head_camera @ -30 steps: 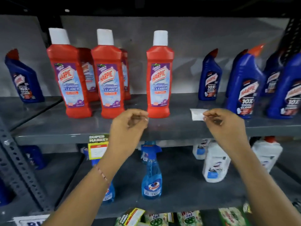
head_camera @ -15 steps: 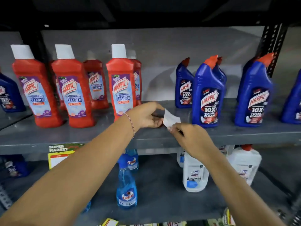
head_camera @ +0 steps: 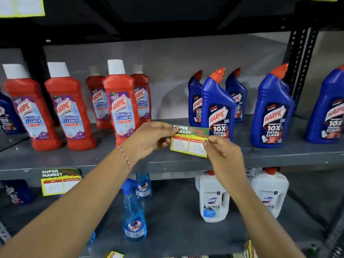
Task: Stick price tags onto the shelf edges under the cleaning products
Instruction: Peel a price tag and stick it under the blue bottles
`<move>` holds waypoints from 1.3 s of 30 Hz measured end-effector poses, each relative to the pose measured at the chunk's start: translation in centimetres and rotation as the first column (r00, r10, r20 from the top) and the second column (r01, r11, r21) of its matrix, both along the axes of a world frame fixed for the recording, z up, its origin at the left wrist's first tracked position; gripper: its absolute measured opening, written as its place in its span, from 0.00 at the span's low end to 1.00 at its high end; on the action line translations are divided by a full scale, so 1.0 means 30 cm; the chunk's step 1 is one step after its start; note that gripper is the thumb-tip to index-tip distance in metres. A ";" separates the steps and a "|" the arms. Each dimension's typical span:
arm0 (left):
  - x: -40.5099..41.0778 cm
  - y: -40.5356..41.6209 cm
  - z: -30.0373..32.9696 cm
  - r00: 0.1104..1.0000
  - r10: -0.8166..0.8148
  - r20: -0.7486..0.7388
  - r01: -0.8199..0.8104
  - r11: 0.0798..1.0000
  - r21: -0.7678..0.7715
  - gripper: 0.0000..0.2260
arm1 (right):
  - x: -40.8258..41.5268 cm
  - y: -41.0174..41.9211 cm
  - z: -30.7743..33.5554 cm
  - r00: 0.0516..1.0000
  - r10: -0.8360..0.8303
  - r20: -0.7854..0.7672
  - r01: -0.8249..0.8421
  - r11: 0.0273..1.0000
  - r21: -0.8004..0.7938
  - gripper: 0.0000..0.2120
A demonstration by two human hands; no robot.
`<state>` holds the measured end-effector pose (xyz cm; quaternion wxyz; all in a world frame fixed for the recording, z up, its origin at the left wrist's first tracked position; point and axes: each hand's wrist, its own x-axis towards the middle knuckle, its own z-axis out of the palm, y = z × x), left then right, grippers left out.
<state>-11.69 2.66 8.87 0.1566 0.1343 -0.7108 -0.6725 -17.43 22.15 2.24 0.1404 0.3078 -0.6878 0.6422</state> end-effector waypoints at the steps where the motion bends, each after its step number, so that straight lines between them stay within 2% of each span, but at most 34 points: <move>1: 0.019 0.030 -0.002 1.000 -0.013 -0.022 0.012 1.000 -0.020 0.02 | -0.002 0.038 -0.009 0.997 0.056 0.053 -0.053 0.997 -0.064 0.03; 4: 0.042 0.168 -0.039 0.996 -0.081 -0.023 0.079 0.993 -0.092 0.04 | -0.007 0.155 -0.058 0.990 0.104 0.095 -0.084 0.977 -0.194 0.06; 8: -0.012 0.362 -0.137 0.994 -0.104 -0.022 0.100 0.988 -0.120 0.07 | -0.054 0.290 -0.138 0.988 -0.072 0.137 0.091 0.986 -0.142 0.11; 12: -0.096 0.485 -0.216 0.996 -0.046 -0.077 0.027 0.975 -0.223 0.07 | -0.121 0.400 -0.171 0.974 -0.134 0.183 0.163 0.974 -0.157 0.12; 17: -0.166 0.582 -0.251 0.990 0.044 -0.135 -0.089 0.936 -0.341 0.08 | -0.192 0.470 -0.160 0.965 -0.129 0.228 0.169 0.972 -0.165 0.08; 22: -0.183 0.618 -0.272 0.987 0.092 -0.130 -0.132 0.931 -0.341 0.08 | -0.203 0.482 -0.169 0.962 -0.135 0.237 0.188 0.958 -0.215 0.05; 28: -0.187 0.635 -0.289 0.980 0.139 -0.141 -0.180 0.920 -0.348 0.07 | -0.210 0.475 -0.173 0.958 -0.156 0.241 0.214 0.948 -0.237 0.05; 33: -0.191 0.641 -0.282 0.975 0.161 -0.154 -0.206 0.913 -0.353 0.08 | -0.221 0.467 -0.173 0.953 -0.187 0.239 0.242 0.943 -0.228 0.05; 39: -0.199 0.644 -0.273 0.970 0.208 -0.129 -0.242 0.892 -0.381 0.10 | -0.232 0.460 -0.182 0.933 -0.312 0.178 0.340 0.928 -0.152 0.07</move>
